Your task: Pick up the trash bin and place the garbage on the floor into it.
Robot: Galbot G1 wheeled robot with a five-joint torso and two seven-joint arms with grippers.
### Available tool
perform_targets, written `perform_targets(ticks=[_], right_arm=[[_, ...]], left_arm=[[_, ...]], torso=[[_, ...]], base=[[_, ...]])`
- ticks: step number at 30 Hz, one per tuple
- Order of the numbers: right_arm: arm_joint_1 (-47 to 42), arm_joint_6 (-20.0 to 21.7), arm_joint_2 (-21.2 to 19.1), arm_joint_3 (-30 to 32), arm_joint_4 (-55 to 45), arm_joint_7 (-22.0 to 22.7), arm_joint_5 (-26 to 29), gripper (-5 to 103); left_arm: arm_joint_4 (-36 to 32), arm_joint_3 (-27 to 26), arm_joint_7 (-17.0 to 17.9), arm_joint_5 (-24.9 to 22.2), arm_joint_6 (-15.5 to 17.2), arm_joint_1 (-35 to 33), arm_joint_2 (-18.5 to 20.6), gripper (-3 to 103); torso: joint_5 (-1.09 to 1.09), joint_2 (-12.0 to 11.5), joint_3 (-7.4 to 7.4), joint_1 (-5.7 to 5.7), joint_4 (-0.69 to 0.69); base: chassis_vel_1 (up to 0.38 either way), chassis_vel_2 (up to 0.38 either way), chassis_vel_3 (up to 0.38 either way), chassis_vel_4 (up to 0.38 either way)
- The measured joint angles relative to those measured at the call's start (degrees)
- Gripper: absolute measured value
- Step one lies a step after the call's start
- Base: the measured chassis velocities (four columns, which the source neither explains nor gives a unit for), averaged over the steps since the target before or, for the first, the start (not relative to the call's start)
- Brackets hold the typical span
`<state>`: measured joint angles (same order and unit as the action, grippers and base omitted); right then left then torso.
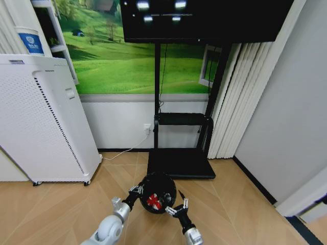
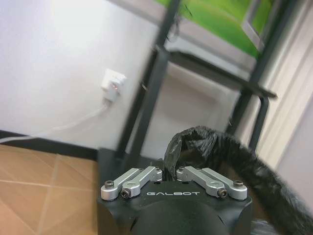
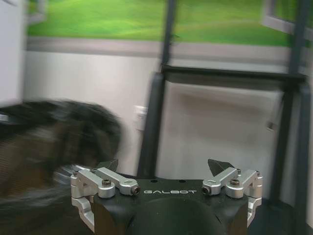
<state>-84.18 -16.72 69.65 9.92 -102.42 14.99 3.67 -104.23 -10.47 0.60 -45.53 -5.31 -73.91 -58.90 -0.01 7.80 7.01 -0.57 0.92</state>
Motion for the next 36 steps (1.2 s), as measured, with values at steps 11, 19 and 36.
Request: perform_targets(ticks=[11, 19, 36], right_arm=[[3.0, 1.72, 3.62, 8.1, -0.59, 4.89, 9.19, 100], [3.03, 3.08, 4.7, 11.53, 1.81, 6.42, 8.0, 100], [5.9, 9.75, 5.61, 19.3, 7.04, 11.72, 17.41, 100]], left_arm=[[-9.2, -16.65, 7.68, 0.46, -1.02, -14.31, -0.92, 6], [-18.65, -29.51, 13.33, 1.37, -1.25, -29.78, -8.28, 6], [-17.12, -49.31, 24.42, -2.71, 2.12, -41.91, -21.02, 6]], torso=[[0.0, 0.0, 0.0, 0.0, 0.0], [0.03, 0.0, -0.01, 0.0, -0.02], [0.01, 0.01, 0.0, 0.0, -0.01]], base=[[0.0, 0.0, 0.0, 0.0], [0.0, 0.0, 0.0, 0.0], [0.0, 0.0, 0.0, 0.0]])
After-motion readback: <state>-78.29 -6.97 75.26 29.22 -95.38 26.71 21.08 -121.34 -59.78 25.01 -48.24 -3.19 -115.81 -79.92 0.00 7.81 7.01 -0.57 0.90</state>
